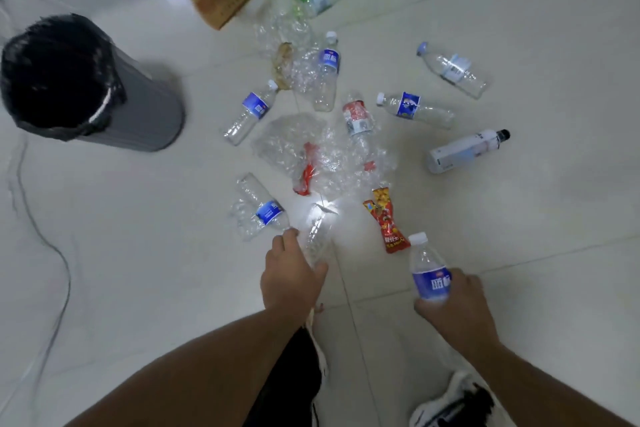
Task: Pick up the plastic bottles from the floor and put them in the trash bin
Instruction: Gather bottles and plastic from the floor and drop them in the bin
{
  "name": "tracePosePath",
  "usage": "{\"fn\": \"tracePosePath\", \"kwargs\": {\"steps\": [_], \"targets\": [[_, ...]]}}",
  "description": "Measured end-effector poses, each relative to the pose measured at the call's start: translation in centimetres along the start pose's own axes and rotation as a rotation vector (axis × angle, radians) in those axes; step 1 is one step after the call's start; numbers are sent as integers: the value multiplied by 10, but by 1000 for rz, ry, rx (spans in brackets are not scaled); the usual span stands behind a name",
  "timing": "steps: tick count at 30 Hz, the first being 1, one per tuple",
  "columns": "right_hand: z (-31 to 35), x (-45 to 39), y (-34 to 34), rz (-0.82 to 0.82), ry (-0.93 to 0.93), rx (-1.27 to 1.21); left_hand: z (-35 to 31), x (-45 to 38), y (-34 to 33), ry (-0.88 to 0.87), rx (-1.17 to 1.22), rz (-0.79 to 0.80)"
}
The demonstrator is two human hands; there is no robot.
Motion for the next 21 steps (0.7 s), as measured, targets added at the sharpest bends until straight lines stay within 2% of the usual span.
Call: {"fn": "tracePosePath", "kwargs": {"steps": [4,10,16,21], "targets": [[80,45,56,-44,46,13,12,26,103,62,53,-18],[162,69,76,-27,33,-60,20,7,198,-29,2,-9],[172,56,58,48,-32,-101,3,-25,208,-26,29,121],[154,19,49,137,-48,-54,-22,-55,169,10,61,195]]}}
Point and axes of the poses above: each hand's wrist, its own x-axis away from the middle knuckle, its own y-axis out of the back of the hand, z = x × y, the point moved 4 cm from there along -x, towards the middle knuckle, and after that the axes turned 3 degrees about -x, right-handed, at the moved point
